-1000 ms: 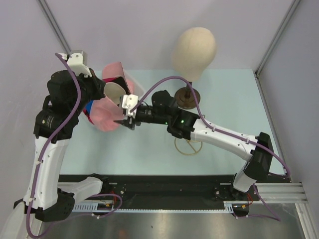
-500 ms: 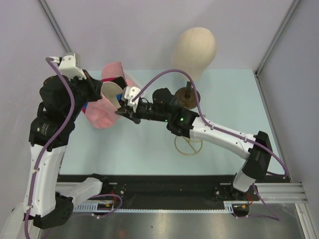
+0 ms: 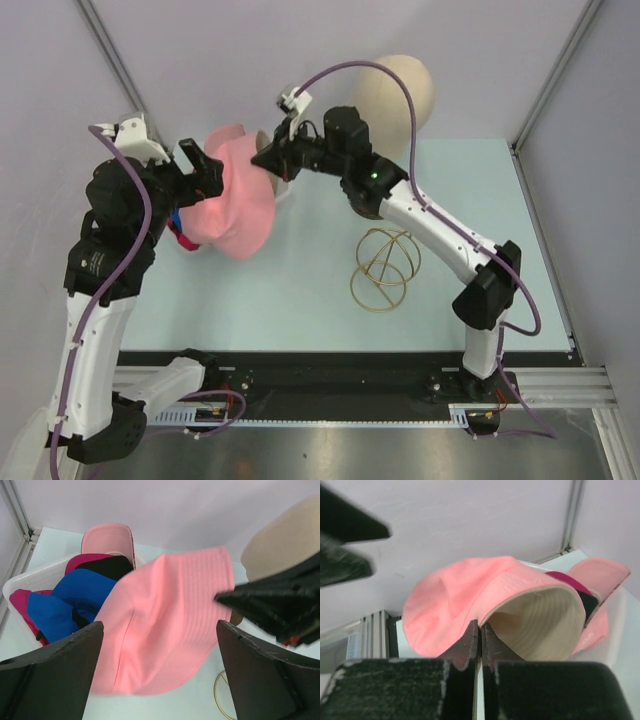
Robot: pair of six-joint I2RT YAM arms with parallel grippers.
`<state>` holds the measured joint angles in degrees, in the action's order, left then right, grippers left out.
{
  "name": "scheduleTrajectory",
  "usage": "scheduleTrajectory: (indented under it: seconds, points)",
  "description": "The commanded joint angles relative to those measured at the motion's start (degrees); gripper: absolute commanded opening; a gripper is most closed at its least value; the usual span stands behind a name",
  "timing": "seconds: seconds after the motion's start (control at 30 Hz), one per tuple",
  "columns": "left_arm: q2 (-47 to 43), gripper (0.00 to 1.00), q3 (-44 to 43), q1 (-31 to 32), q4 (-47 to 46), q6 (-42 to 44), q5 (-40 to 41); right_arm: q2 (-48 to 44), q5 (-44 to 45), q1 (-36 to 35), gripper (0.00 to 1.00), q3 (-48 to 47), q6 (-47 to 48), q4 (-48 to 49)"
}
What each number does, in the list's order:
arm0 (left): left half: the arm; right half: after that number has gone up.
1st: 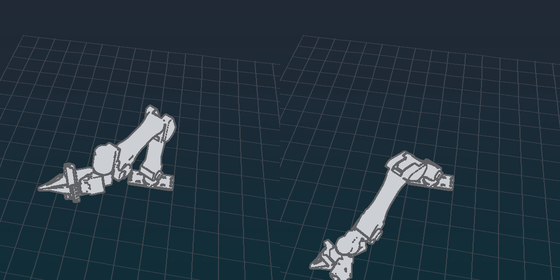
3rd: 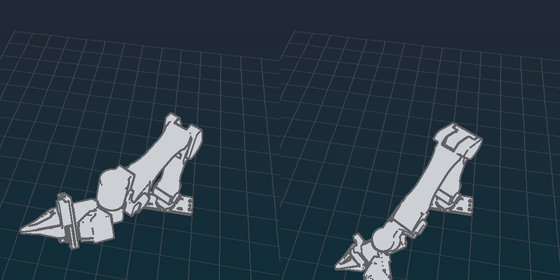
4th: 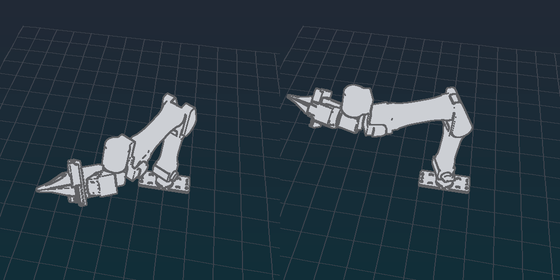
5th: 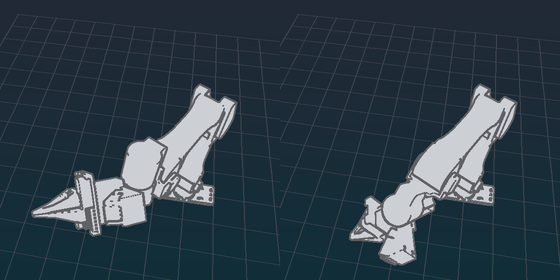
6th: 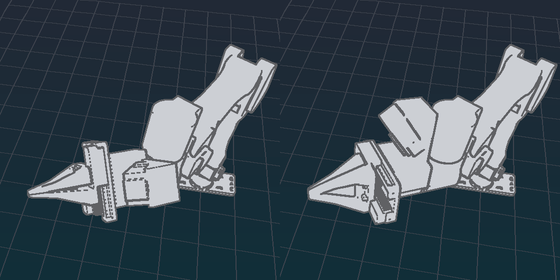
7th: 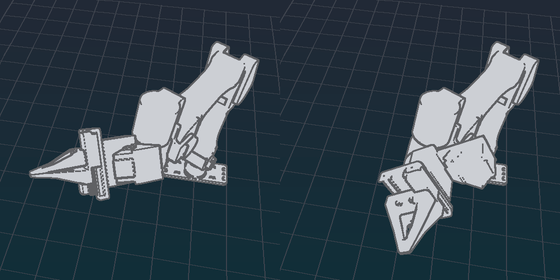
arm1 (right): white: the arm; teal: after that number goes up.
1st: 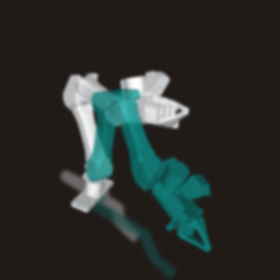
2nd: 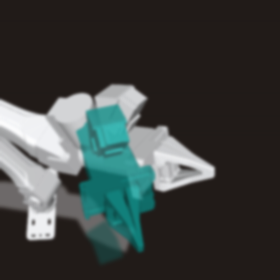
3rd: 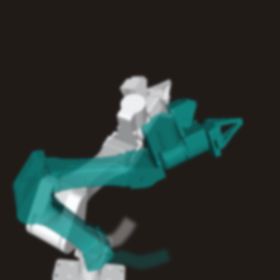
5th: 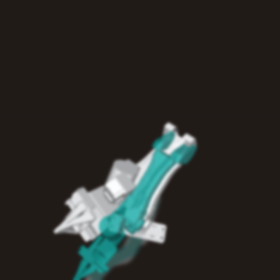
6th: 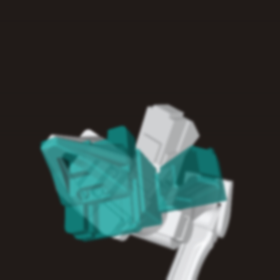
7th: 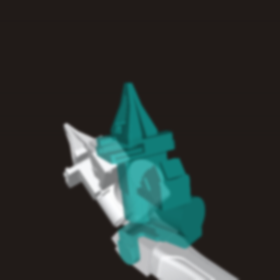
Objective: Stack the hats
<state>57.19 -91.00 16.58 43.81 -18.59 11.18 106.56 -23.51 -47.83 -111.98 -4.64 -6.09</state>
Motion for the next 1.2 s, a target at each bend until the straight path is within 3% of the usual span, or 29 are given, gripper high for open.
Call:
scheduleTrajectory:
  seconds: [0.0,0.27,0.47,0.63,0.87,1.17]
  points:
    - [-2.2,1.0,1.9,-0.8,-1.8,-1.4,2.2,4.3,-5.5,4.1,0.0,-11.3,-8.0,-4.8]
    - [-4.1,1.0,4.9,-0.9,-0.7,-1.1,4.2,13.8,-9.7,11.5,0.0,-27.0,-17.2,-3.0]
    - [-5.5,1.0,7.5,-0.9,-0.5,-1.5,4.2,18.3,-10.3,18.6,0.0,-29.5,-29.6,12.1]
    - [-6.4,1.0,9.3,-0.9,-0.2,-2.5,3.8,23.1,-6.8,21.6,0.0,-36.0,-33.4,20.7]
    - [-7.8,1.0,11.6,-0.9,0.7,-4.2,2.8,25.4,4.9,22.4,0.0,-36.2,-29.4,31.8]
    - [-9.7,1.0,14.9,-0.9,1.0,-5.5,2.4,24.5,12.3,25.9,0.0,-36.6,-30.0,36.1]
